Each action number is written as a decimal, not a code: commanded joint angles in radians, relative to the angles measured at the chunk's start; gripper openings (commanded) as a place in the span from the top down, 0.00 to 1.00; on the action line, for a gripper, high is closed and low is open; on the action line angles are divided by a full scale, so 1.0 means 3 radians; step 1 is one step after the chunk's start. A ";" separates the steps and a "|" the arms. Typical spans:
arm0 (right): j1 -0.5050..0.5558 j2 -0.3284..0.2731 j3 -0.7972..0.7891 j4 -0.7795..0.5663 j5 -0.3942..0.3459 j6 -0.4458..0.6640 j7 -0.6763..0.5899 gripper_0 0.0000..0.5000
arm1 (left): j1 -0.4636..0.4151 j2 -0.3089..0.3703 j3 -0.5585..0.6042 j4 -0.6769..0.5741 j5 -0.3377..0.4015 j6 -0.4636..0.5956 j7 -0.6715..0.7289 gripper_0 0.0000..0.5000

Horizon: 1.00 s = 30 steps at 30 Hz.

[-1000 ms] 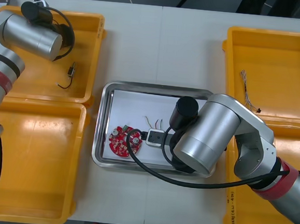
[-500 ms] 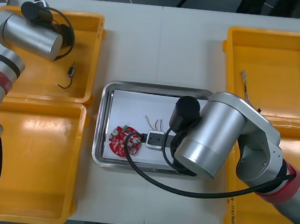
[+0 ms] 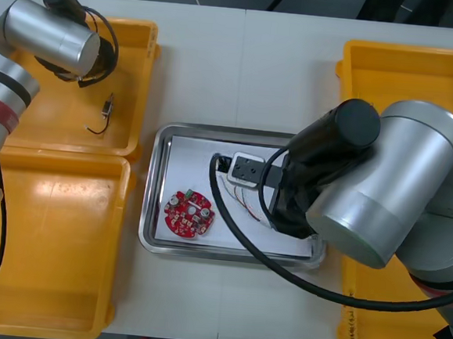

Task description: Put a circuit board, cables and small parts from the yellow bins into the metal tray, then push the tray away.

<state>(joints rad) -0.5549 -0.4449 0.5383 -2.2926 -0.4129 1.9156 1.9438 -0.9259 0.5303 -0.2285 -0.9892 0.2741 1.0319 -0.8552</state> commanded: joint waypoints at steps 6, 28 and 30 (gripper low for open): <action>-0.0175 -0.0286 -0.0675 -0.0263 -0.0505 0.0014 0.0045 0.00 | -0.0048 0.0308 0.0189 -0.0717 0.0201 0.0855 -0.0095 1.00; -0.0191 -0.0608 -0.2071 0.0366 -0.0592 0.0014 -0.0088 0.00 | 0.0632 0.0406 0.0486 -0.2921 0.0810 0.2487 -0.0166 1.00; -0.0206 -0.0608 -0.2142 0.0463 -0.0597 0.0014 -0.0108 0.00 | 0.0647 0.0375 0.0465 -0.3048 0.0835 0.2568 -0.0161 1.00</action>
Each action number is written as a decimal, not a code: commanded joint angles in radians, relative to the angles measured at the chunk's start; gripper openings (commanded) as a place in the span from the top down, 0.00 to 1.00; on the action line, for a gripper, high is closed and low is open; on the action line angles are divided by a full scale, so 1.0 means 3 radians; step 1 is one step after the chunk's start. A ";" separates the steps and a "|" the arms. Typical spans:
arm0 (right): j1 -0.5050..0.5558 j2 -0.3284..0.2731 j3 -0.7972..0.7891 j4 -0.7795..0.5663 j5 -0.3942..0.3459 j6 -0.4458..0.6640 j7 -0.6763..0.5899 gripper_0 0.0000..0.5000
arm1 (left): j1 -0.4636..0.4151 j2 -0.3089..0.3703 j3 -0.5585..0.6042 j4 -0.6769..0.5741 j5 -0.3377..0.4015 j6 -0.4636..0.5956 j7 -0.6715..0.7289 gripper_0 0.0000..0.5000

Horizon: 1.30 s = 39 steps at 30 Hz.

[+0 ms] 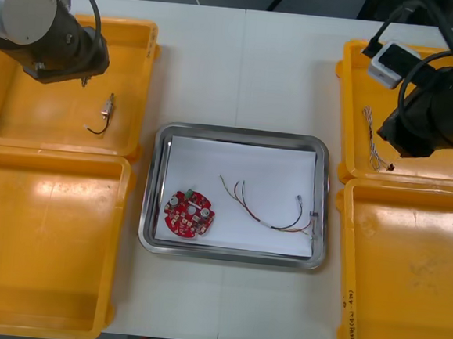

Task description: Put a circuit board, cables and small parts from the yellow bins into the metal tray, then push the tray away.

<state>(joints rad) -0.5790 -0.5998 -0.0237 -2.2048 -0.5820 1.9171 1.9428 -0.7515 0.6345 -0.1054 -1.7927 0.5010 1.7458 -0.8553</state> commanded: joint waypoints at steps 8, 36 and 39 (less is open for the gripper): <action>-0.0192 -0.0092 -0.0504 0.0625 -0.0024 0.0009 -0.0417 0.00 | 0.0086 -0.0167 -0.0139 -0.0866 0.0201 0.0506 -0.0048 1.00; -0.0877 0.0240 -0.0233 0.2093 0.0575 -0.0019 -0.0677 0.00 | 0.0081 -0.0463 -0.1402 -0.0421 0.0104 -0.0414 0.0192 1.00; -0.0949 0.0307 -0.0228 0.2246 0.0616 -0.0121 -0.0677 0.00 | 0.0081 -0.0489 -0.1479 -0.0324 0.0048 -0.0517 0.0187 1.00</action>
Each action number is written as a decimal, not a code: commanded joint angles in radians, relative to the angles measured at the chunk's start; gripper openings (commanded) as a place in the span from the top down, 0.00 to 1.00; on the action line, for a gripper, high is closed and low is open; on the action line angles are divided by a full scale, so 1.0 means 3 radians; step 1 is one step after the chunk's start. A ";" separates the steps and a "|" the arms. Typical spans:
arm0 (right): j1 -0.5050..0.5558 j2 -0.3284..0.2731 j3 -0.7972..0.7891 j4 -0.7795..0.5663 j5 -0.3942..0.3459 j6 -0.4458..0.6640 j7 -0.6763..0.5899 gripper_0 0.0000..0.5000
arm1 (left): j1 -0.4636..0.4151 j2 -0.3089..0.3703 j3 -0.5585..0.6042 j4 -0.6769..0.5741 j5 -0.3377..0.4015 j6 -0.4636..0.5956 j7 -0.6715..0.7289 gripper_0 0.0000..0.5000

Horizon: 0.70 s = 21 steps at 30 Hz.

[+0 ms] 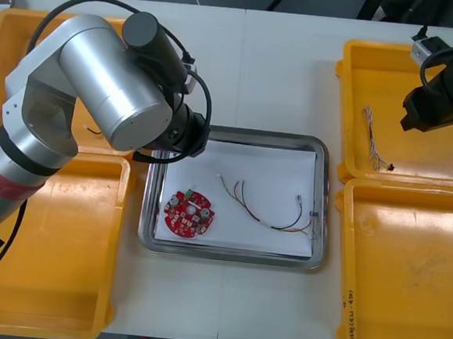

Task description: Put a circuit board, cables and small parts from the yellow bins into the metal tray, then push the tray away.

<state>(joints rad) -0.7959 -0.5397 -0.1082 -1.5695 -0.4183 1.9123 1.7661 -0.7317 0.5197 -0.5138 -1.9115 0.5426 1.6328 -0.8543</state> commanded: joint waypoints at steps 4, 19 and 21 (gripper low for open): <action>-0.0287 0.0198 0.0059 0.0282 0.0178 -0.0279 -0.0088 0.00 | 0.0015 -0.0132 -0.0195 0.0231 -0.0137 -0.0278 0.0168 1.00; -0.0251 0.0260 0.0080 0.0747 0.0162 -0.0924 -0.0073 0.00 | 0.0020 -0.0147 -0.0455 0.0563 -0.0310 -0.0472 0.0158 1.00; -0.0231 0.0270 0.0080 0.0773 0.0152 -0.0990 -0.0083 0.00 | 0.0020 -0.0147 -0.0466 0.0583 -0.0321 -0.0498 0.0163 1.00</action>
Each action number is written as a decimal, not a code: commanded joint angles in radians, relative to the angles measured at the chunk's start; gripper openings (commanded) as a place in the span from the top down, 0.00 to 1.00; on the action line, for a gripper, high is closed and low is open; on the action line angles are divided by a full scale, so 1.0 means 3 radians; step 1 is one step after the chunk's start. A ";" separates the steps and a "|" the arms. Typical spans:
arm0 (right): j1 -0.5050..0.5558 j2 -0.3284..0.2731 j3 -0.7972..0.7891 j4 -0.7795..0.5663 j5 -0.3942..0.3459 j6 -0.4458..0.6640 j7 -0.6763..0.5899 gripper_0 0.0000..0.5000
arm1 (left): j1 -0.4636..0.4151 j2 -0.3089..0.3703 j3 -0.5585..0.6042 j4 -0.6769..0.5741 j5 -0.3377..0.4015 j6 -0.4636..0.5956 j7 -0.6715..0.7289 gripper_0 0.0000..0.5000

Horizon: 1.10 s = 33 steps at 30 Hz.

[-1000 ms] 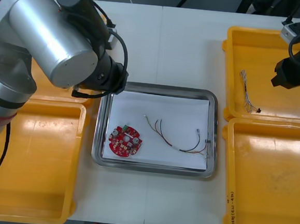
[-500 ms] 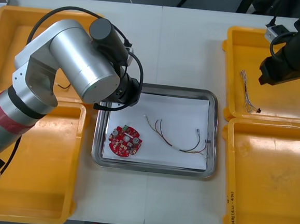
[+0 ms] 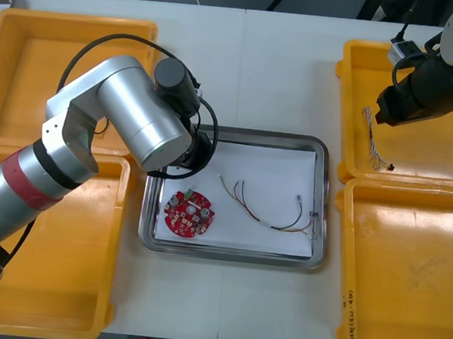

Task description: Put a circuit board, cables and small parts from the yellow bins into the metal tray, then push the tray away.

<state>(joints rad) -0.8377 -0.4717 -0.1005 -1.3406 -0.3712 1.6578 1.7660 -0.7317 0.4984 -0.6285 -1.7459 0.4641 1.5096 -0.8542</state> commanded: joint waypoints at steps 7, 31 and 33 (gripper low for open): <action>0.0026 0.0074 0.0059 0.0015 -0.0015 -0.0254 -0.0083 0.00 | 0.0072 -0.0076 -0.0114 0.0047 -0.0115 -0.0205 0.0163 1.00; 0.0317 0.0171 0.0100 0.0051 0.0010 -0.0592 -0.0186 0.00 | 0.0077 0.0016 0.0096 -0.0485 -0.0156 0.0296 0.0265 0.00; 0.0317 0.0171 0.0105 0.0071 0.0010 -0.0607 -0.0186 0.00 | 0.0077 0.0031 0.0167 -0.0577 -0.0146 0.0388 0.0260 0.00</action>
<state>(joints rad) -0.7462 -0.4334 -0.0889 -1.3164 -0.3727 1.4894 1.7425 -0.7192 0.4976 -0.6356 -1.8412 0.4242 1.5849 -0.8530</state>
